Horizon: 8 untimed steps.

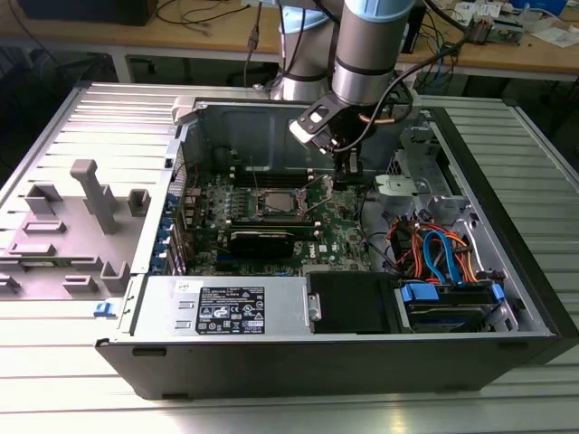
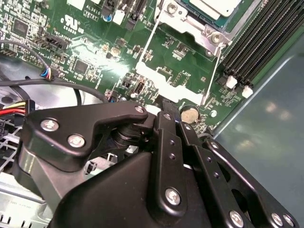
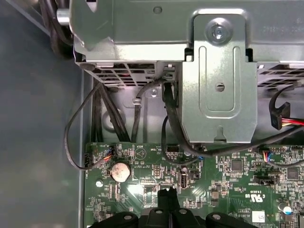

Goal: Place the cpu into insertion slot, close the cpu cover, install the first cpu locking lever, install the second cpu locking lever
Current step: 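Close the cpu cover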

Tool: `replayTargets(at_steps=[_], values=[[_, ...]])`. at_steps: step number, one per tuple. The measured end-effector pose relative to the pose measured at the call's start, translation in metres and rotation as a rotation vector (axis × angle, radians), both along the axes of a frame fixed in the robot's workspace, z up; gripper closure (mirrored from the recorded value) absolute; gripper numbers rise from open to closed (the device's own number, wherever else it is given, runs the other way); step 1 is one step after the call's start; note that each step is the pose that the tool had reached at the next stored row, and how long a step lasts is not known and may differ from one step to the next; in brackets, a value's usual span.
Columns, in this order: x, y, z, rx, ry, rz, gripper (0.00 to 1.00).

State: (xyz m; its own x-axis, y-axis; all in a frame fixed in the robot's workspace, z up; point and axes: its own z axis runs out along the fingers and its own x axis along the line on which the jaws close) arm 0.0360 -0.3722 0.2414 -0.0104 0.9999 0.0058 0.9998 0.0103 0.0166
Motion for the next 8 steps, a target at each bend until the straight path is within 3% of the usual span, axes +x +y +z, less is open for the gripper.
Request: replayTargets(at_steps=[8], values=[[-0.0024,0.0,0.0011,0.0037,0.001,0.0,0.89]])
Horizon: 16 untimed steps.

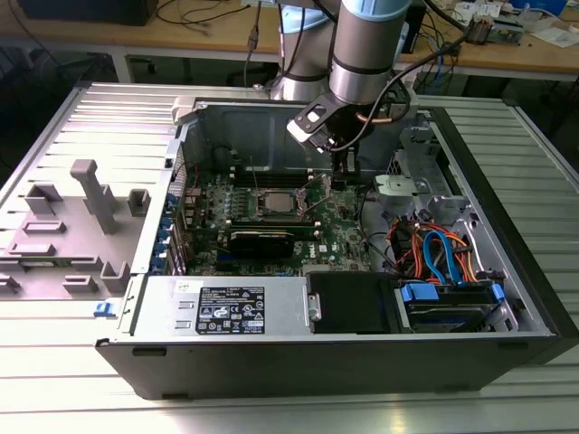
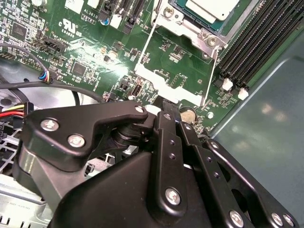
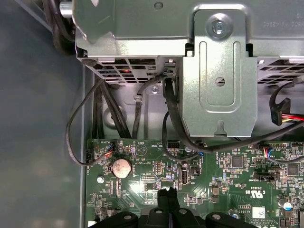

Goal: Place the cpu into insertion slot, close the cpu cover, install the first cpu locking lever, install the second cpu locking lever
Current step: 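Close the cpu cover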

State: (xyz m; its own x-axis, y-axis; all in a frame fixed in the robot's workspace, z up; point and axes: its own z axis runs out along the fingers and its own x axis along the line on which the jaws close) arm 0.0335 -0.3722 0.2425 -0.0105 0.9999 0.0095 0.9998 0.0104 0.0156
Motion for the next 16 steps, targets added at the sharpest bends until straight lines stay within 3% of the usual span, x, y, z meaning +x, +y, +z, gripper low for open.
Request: replayTargets(at_steps=[16], values=[[-0.0058,0.0001,-0.0001,0.0009,0.0,0.0,0.89]])
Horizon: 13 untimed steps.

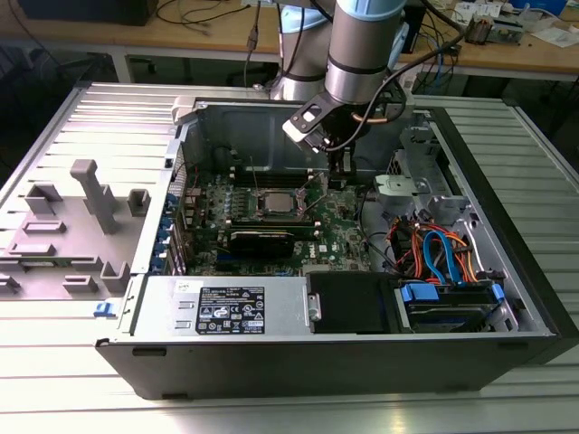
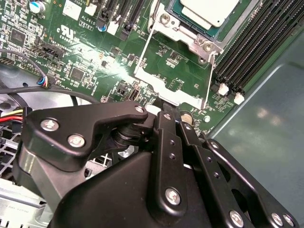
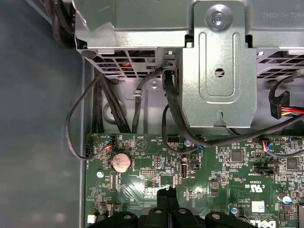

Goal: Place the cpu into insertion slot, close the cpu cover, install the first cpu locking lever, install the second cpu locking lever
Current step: 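Close the cpu cover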

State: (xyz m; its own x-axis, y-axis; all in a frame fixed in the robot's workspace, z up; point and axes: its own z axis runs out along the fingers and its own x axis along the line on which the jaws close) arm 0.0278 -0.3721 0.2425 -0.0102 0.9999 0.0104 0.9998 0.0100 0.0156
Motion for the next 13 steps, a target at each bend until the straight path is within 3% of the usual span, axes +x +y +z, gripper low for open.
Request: replayTargets(at_steps=[4,6,11,13], values=[[-0.0001,-0.0001,0.0001,0.0001,0.0002,0.0,0.89],[0.0,-0.0001,0.0004,0.0052,0.0014,0.0,0.89],[0.0,0.0,0.003,0.0189,0.0162,0.0,0.89],[-0.0001,0.0,0.003,0.0188,0.0163,0.0,0.89]])
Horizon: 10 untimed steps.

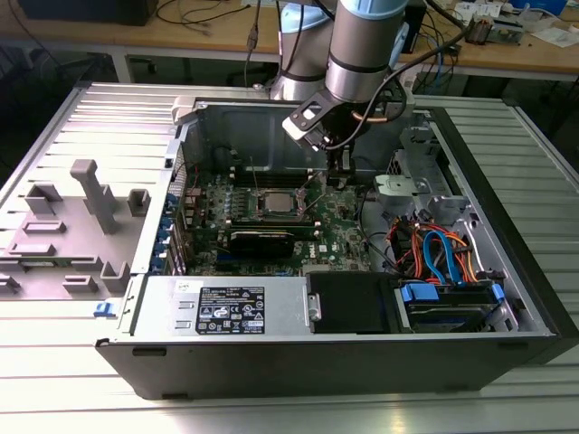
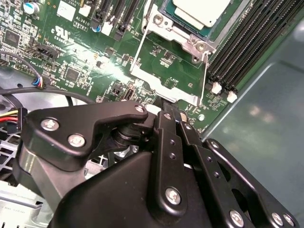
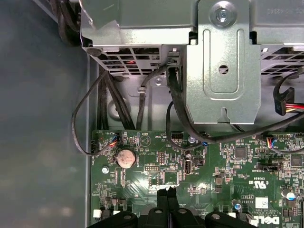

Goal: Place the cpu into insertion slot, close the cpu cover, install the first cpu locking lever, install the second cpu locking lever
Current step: 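Close the cpu cover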

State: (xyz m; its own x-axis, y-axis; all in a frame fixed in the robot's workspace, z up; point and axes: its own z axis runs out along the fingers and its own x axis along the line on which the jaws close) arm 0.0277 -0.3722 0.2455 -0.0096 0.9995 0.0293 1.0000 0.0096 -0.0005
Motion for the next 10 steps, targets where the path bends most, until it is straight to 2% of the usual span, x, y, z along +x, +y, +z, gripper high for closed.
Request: replayTargets(at_steps=[10], values=[[-0.0044,-0.0001,0.0001,0.0019,0.0034,0.0,0.89]])
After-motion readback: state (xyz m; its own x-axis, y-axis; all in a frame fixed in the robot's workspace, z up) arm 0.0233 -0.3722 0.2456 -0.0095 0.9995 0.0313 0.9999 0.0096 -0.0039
